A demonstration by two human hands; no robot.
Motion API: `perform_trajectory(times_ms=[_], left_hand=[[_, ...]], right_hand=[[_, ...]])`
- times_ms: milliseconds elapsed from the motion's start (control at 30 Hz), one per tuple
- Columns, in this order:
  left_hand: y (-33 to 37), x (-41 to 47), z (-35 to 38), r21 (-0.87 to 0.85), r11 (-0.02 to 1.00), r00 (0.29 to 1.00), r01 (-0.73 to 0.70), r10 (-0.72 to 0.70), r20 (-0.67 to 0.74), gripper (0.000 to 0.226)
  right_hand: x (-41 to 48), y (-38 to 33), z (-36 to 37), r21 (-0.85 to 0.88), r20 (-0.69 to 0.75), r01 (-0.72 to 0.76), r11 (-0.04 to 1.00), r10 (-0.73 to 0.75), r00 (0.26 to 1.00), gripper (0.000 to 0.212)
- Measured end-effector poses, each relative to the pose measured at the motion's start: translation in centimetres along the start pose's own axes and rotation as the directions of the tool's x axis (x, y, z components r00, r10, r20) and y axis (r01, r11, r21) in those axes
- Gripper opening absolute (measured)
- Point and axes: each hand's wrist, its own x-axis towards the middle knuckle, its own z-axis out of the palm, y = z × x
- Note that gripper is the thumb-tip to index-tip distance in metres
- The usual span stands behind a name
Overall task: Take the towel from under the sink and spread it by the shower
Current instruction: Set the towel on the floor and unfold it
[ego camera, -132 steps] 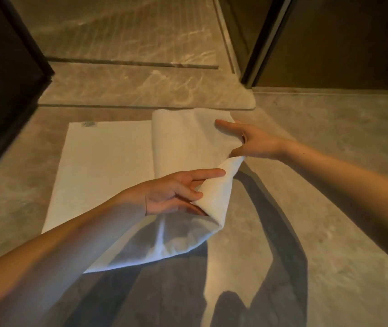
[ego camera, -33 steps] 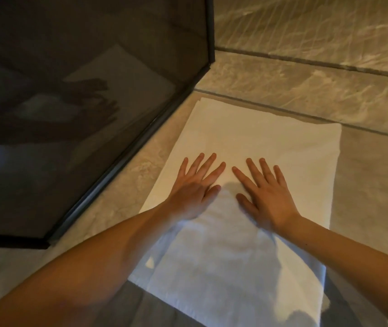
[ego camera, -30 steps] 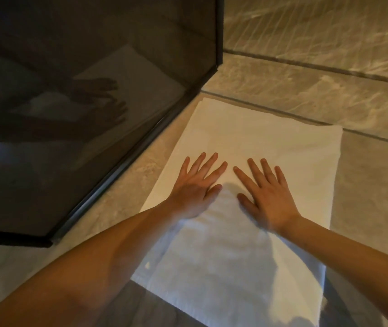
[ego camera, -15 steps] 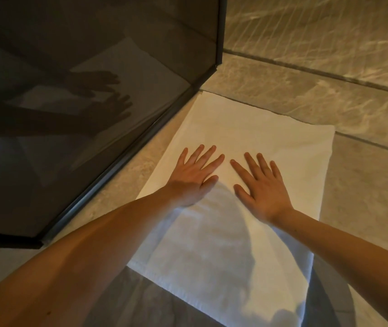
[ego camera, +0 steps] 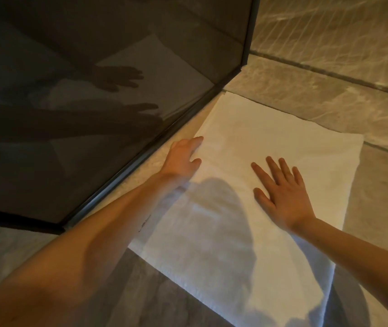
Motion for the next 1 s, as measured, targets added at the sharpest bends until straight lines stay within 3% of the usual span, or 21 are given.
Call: perform_trajectory(times_ms=[133, 267, 367, 533, 733, 1000], left_hand=[[0.3, 0.6, -0.8, -0.295, 0.948, 0.992, 0.118, -0.122, 0.003, 0.063], [0.5, 1.4, -1.8, -0.392, 0.902, 0.984, 0.178, -0.172, 0.053, 0.06], [0.4, 1.5, -2.7, -0.511, 0.824, 0.969, 0.243, -0.183, 0.165, 0.067], [-0.2, 1.7, -3.3, -0.5, 0.828, 0.954, 0.253, -0.127, 0.271, 0.064], [-0.3, 1.4, -3.0, -0.125, 0.987, 0.962, 0.106, -0.071, 0.262, 0.074], [-0.6, 0.9, -3.3, -0.492, 0.856, 0.914, 0.159, 0.061, 0.402, 0.046]], right_hand=[[0.0, -0.1, 0.0, -0.005, 0.003, -0.002, 1.0, 0.002, 1.0, 0.061], [0.0, -0.1, 0.0, -0.004, 0.006, -0.007, 1.0, 0.007, 1.0, 0.061], [0.0, -0.1, 0.0, -0.006, 0.007, -0.008, 1.0, 0.008, 1.0, 0.06], [-0.1, -0.1, -0.2, -0.002, 0.012, -0.009, 1.0, 0.009, 1.0, 0.06], [-0.1, -0.3, -0.4, -0.002, 0.015, -0.009, 1.0, 0.009, 1.0, 0.061], [-0.1, -0.3, -0.3, -0.009, 0.018, -0.008, 1.0, 0.008, 1.0, 0.062]])
